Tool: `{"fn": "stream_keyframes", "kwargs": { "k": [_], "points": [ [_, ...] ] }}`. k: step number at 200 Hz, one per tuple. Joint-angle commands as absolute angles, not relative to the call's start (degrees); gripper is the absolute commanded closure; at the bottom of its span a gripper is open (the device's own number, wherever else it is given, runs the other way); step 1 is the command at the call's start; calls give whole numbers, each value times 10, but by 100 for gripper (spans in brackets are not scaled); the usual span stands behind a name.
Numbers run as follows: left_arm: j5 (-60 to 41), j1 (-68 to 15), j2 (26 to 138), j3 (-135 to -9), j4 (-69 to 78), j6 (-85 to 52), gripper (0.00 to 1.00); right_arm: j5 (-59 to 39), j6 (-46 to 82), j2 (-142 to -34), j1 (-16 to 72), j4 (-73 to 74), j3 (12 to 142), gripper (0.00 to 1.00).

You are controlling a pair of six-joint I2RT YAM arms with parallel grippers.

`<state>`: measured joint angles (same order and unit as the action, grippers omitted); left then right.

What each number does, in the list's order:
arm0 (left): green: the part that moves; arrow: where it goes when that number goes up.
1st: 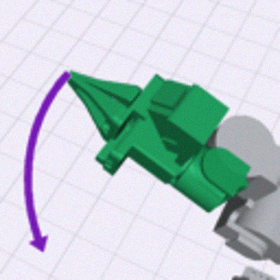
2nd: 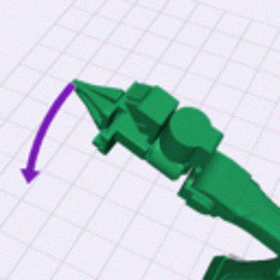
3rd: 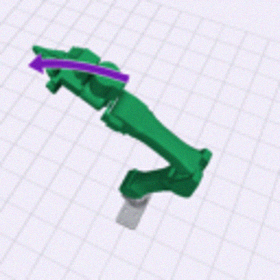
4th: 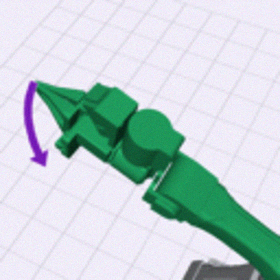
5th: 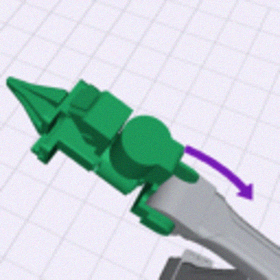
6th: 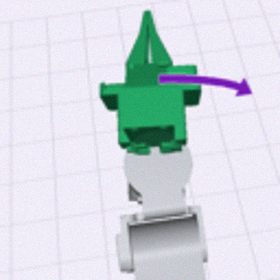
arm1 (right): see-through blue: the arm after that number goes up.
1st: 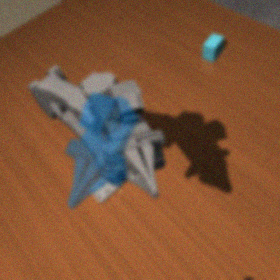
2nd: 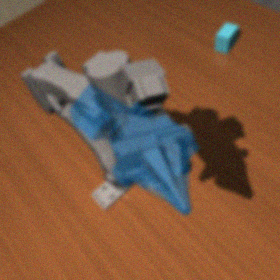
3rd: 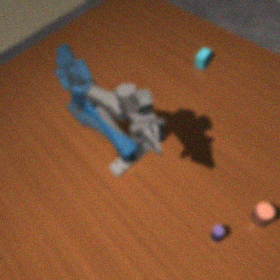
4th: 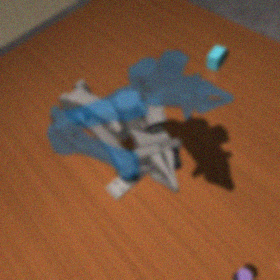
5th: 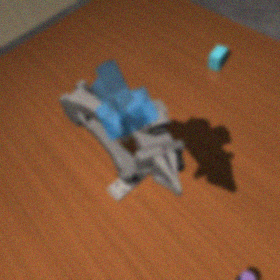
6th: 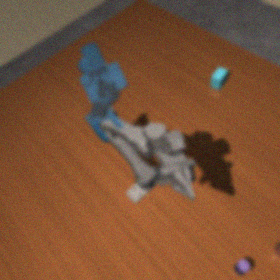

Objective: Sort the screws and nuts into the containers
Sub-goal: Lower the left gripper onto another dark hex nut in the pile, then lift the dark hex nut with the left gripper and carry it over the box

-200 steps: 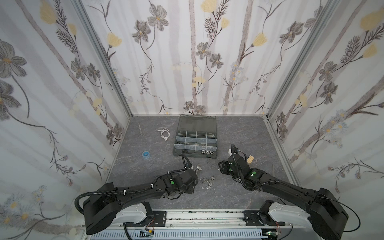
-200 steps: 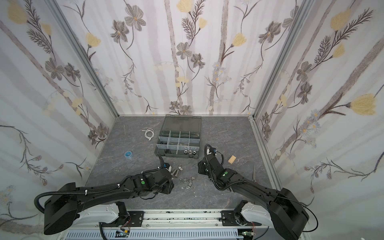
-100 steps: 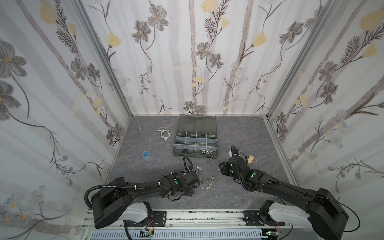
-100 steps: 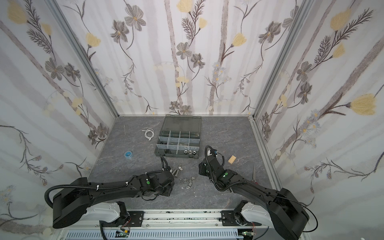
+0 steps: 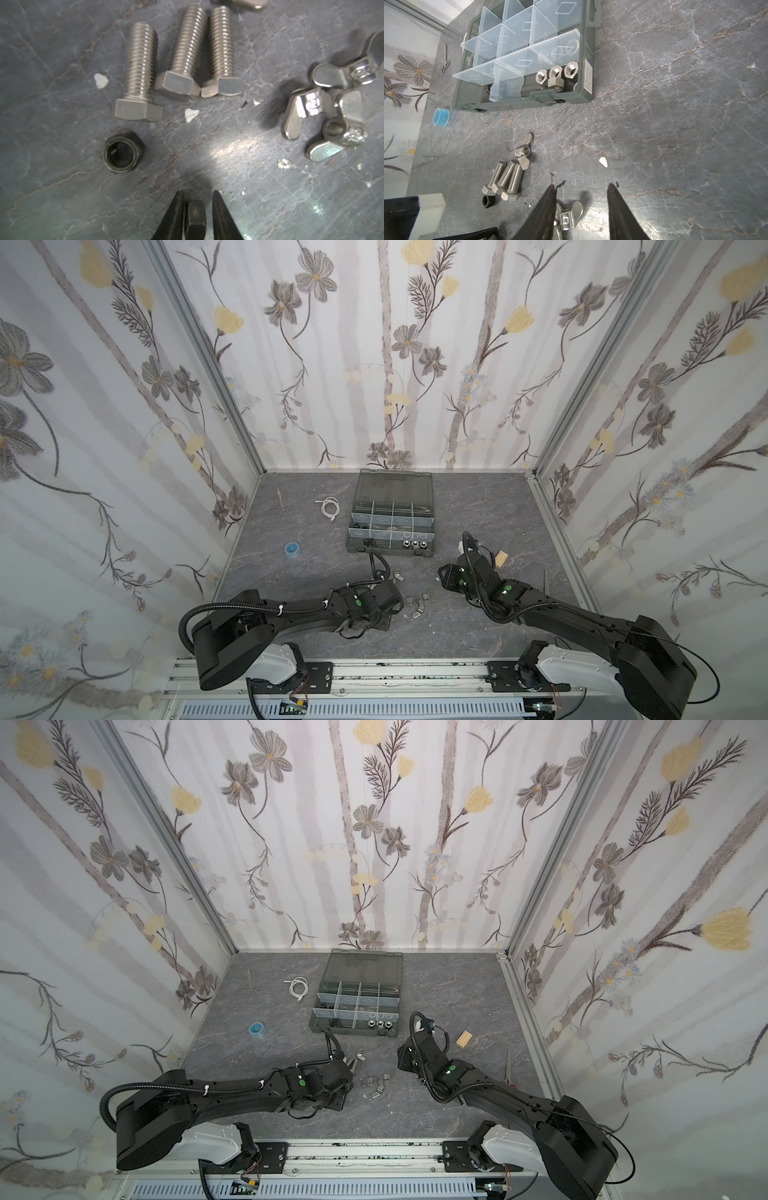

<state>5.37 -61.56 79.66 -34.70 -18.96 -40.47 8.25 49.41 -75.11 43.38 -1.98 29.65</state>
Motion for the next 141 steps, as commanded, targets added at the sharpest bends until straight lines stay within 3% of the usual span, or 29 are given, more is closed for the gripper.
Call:
{"fn": "stream_keyframes", "kwargs": {
  "k": [1, 141],
  "points": [
    [48, -616, 802, -347, -196, -403, 77, 87, 500, -752, 433, 6, 296, 59],
    [61, -607, 764, -369, -192, -403, 86, 87, 500, -747, 432, 3, 294, 59]
  ]
}}
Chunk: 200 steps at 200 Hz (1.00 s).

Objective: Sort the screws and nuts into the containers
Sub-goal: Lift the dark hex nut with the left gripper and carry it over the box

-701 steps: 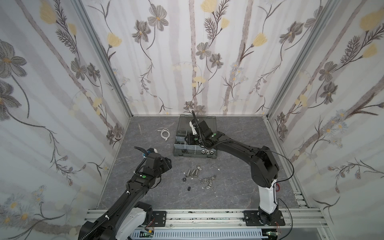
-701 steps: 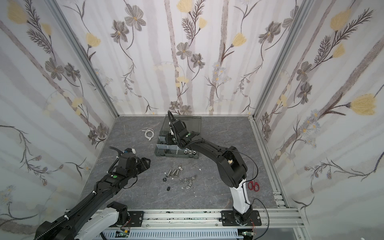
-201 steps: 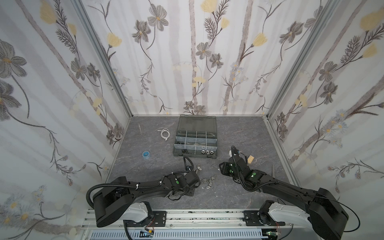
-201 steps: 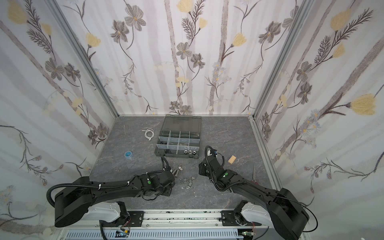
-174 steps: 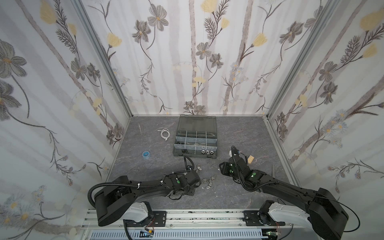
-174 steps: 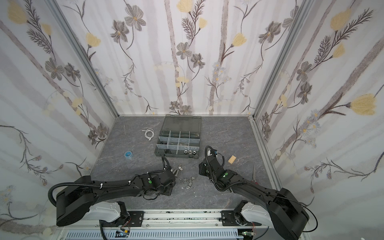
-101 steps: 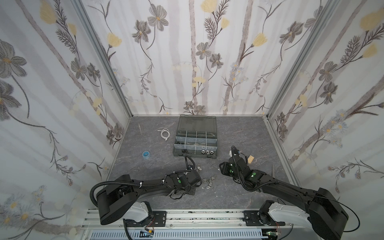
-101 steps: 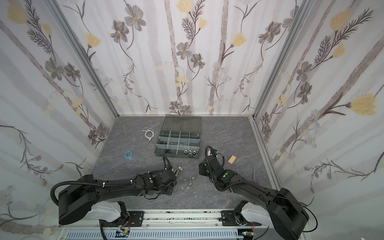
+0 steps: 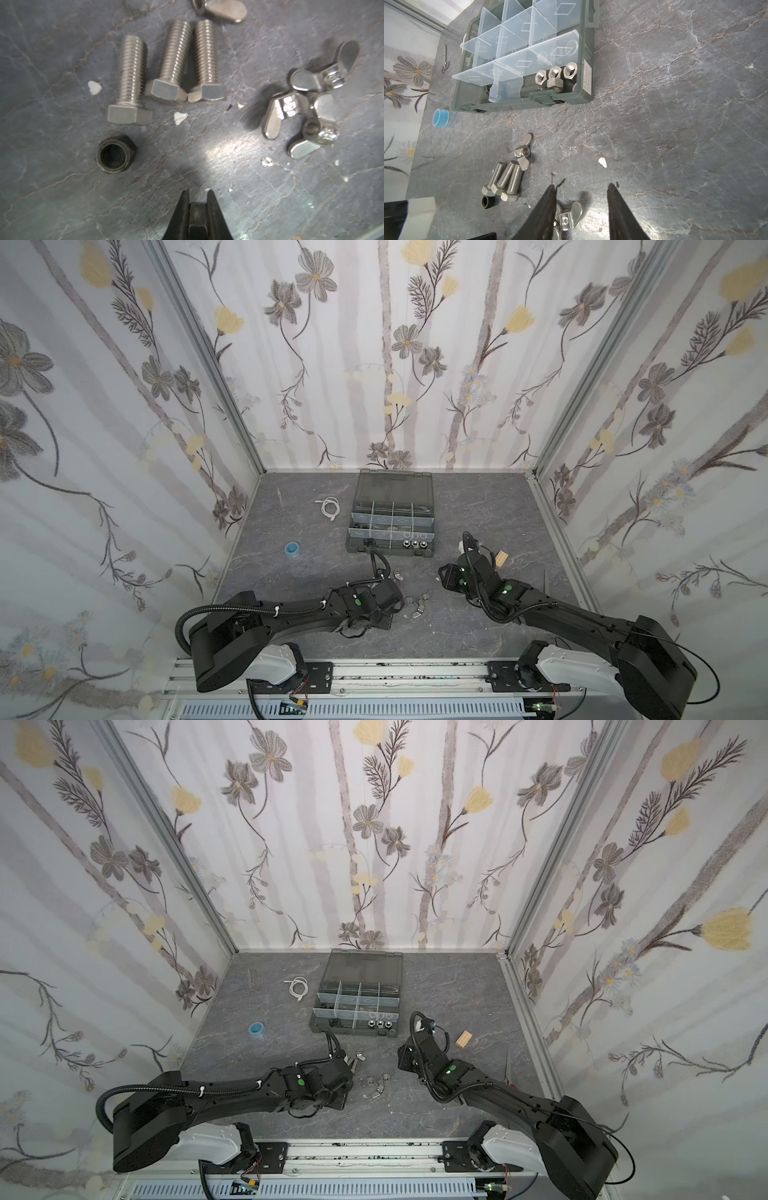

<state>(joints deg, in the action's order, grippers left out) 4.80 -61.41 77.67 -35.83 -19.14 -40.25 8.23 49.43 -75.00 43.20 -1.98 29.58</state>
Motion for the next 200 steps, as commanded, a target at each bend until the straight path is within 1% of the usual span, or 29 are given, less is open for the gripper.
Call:
{"fn": "stream_keyframes", "kwargs": {
  "k": [1, 37, 66, 103, 125, 152, 200],
  "points": [
    [61, -606, 763, -369, -192, -402, 86, 87, 500, -747, 432, 3, 294, 59],
    [55, -556, 733, -395, -188, -378, 86, 88, 500, -742, 432, 2, 292, 59],
    [46, -476, 705, -425, -179, -341, 85, 93, 501, -733, 432, -1, 288, 59],
    [17, -367, 719, -490, -141, -313, 85, 96, 506, -720, 431, -7, 285, 59],
    [15, -324, 765, -528, -110, -296, 85, 100, 511, -707, 431, -13, 278, 59],
    [-21, -268, 820, -573, -98, -280, 85, 106, 517, -677, 431, -37, 271, 59],
    [-55, -211, 901, -621, -86, -257, 85, 133, 551, -578, 431, -68, 224, 59]
  ]
}}
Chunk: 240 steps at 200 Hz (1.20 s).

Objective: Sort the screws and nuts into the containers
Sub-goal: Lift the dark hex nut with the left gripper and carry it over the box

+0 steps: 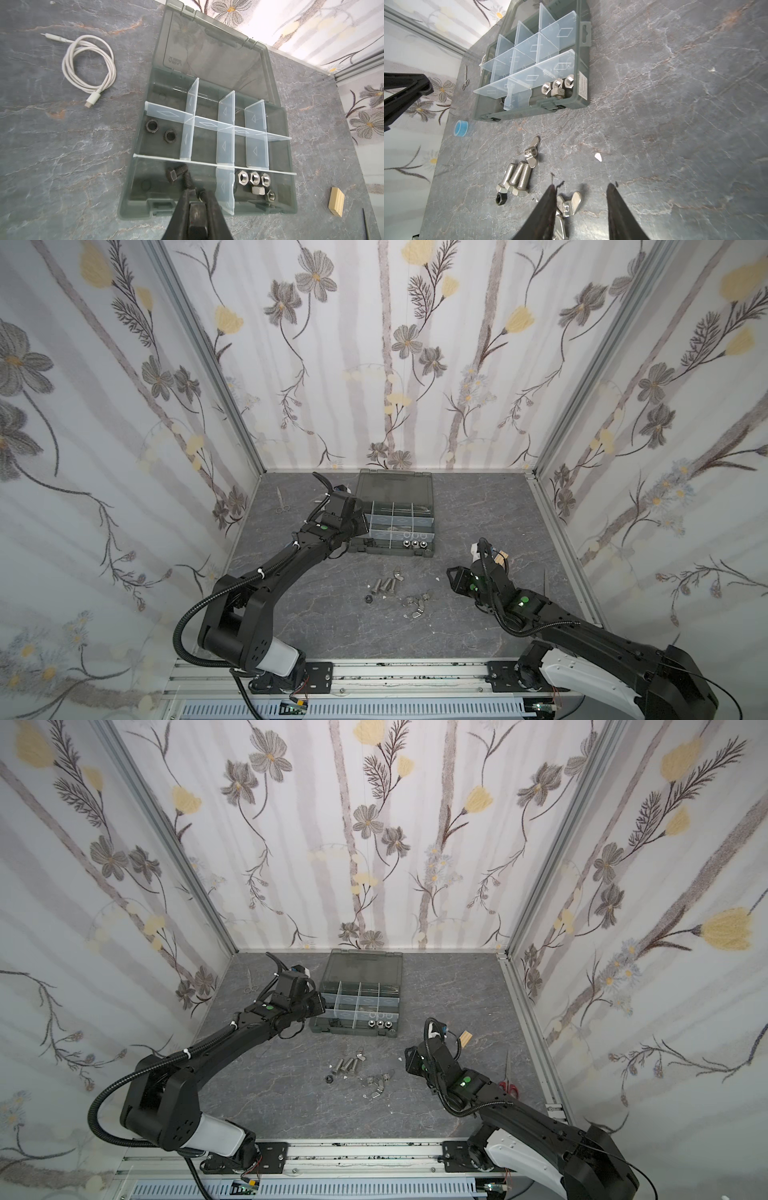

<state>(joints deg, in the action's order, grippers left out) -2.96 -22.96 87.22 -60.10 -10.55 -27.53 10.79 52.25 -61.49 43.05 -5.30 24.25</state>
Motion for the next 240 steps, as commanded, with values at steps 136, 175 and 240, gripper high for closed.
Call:
{"fn": "stream_keyframes", "kwargs": {
  "k": [136, 175, 240],
  "points": [
    [-104, -183, 1052, -724, -81, -247, 80, 165, 604, -414, 432, -164, 174, 59],
    [-92, -183, 1040, -701, -81, -248, 64, 158, 603, -436, 432, -147, 173, 59],
    [-88, -180, 1009, -681, -81, -254, 56, 147, 599, -475, 432, -113, 174, 59]
  ]
}}
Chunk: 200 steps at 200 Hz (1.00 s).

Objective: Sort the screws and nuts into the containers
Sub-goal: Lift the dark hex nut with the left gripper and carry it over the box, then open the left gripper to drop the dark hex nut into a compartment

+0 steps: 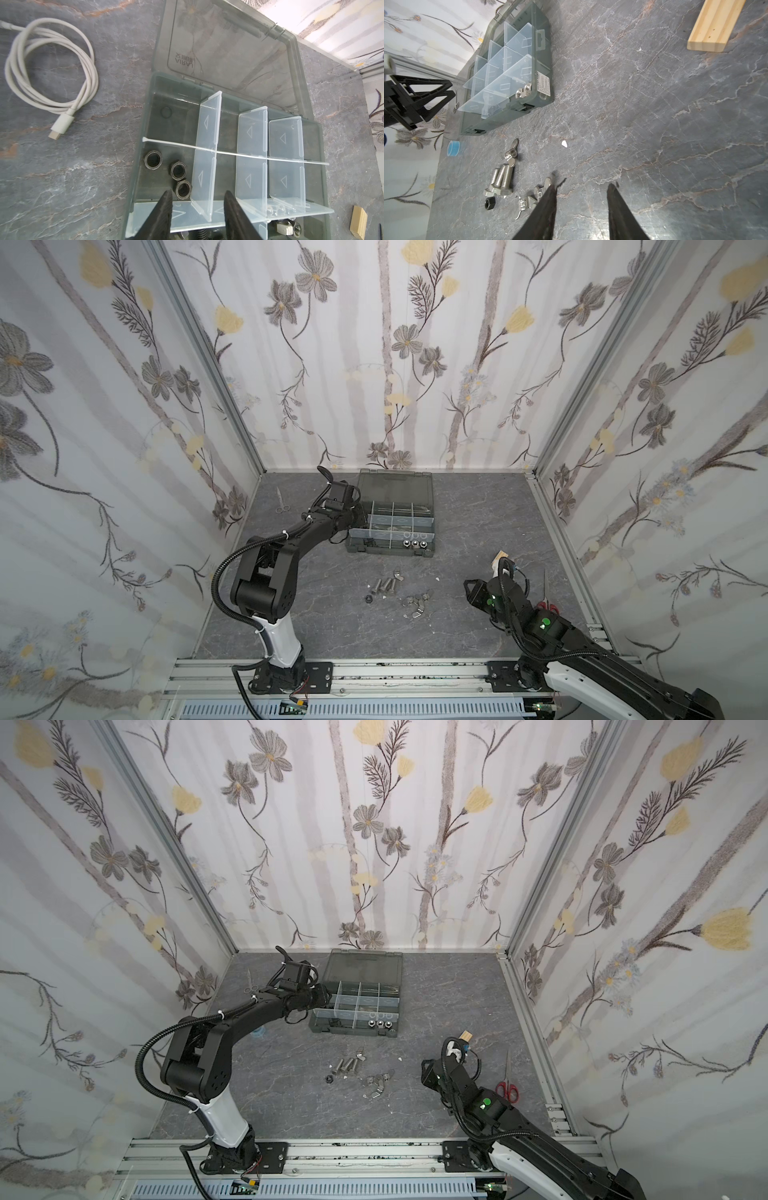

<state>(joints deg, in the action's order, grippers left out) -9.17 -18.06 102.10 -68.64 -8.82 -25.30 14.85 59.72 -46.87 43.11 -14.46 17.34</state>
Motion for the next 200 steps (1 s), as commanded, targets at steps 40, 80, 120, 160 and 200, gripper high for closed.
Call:
{"fn": "stream_keyframes", "kwargs": {
  "k": [40, 80, 120, 160, 200],
  "points": [
    [-96, -180, 978, -659, -80, -258, 55, 142, 599, -478, 432, -99, 167, 58],
    [-96, -180, 941, -622, -80, -267, 54, 141, 593, -485, 432, -92, 165, 58],
    [-96, -180, 904, -586, -79, -276, 53, 145, 574, -507, 431, -65, 165, 58],
    [-98, -185, 857, -534, -78, -283, 52, 138, 559, -561, 430, -23, 180, 58],
    [-96, -190, 795, -481, -77, -299, 52, 106, 545, -628, 431, -23, 218, 58]
  ]
}}
